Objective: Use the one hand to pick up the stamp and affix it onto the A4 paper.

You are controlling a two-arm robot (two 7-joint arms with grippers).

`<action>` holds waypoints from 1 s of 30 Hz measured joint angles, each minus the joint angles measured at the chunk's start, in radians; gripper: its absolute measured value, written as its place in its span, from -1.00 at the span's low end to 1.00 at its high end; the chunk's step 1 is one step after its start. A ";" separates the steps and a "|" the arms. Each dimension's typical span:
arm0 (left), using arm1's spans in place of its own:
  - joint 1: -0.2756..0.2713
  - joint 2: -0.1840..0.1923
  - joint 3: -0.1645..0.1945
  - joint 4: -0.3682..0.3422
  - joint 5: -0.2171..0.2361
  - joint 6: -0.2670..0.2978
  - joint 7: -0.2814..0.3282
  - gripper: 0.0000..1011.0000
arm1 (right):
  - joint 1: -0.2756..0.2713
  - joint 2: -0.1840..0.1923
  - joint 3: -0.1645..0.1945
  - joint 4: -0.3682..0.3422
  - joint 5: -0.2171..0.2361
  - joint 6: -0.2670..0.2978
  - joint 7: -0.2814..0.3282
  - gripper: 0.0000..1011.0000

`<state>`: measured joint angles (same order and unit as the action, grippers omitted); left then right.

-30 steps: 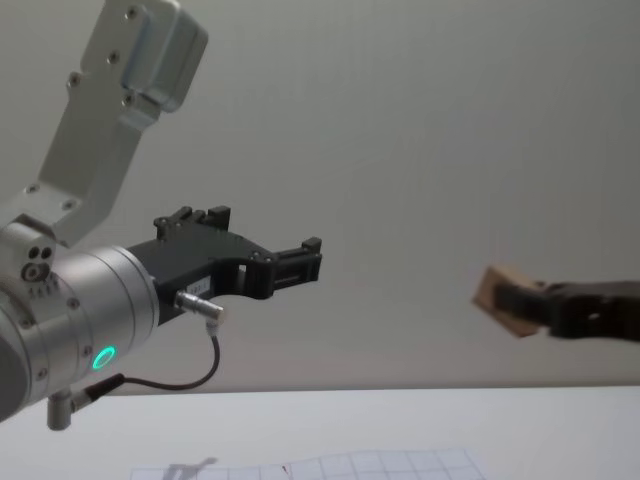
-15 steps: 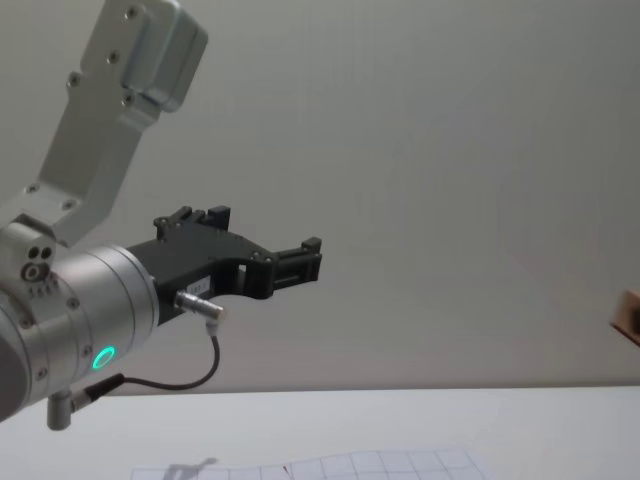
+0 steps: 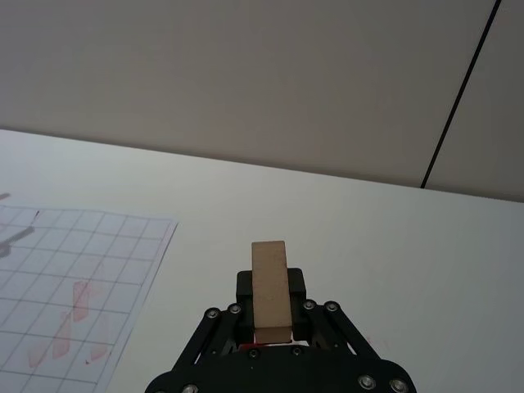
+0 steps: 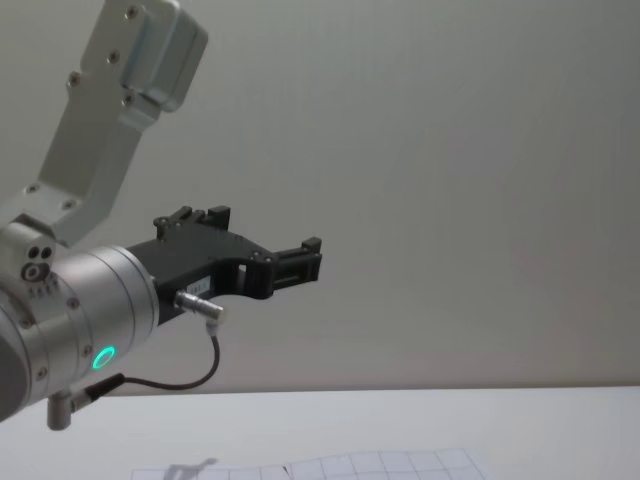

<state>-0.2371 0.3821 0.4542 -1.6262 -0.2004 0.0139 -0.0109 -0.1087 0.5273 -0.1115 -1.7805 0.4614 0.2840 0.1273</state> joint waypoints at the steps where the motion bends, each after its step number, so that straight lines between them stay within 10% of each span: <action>1: 0.000 0.000 0.000 0.000 0.000 0.000 0.000 0.98 | -0.003 0.002 0.001 -0.001 0.000 0.001 -0.001 -0.56; 30: 0.000 0.000 0.000 0.000 0.000 0.000 0.000 0.98 | 0.014 -0.009 -0.033 0.074 -0.103 0.085 0.073 -0.56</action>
<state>-0.2371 0.3821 0.4542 -1.6262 -0.2004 0.0138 -0.0109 -0.0950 0.5184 -0.1446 -1.7061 0.3579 0.3687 0.2000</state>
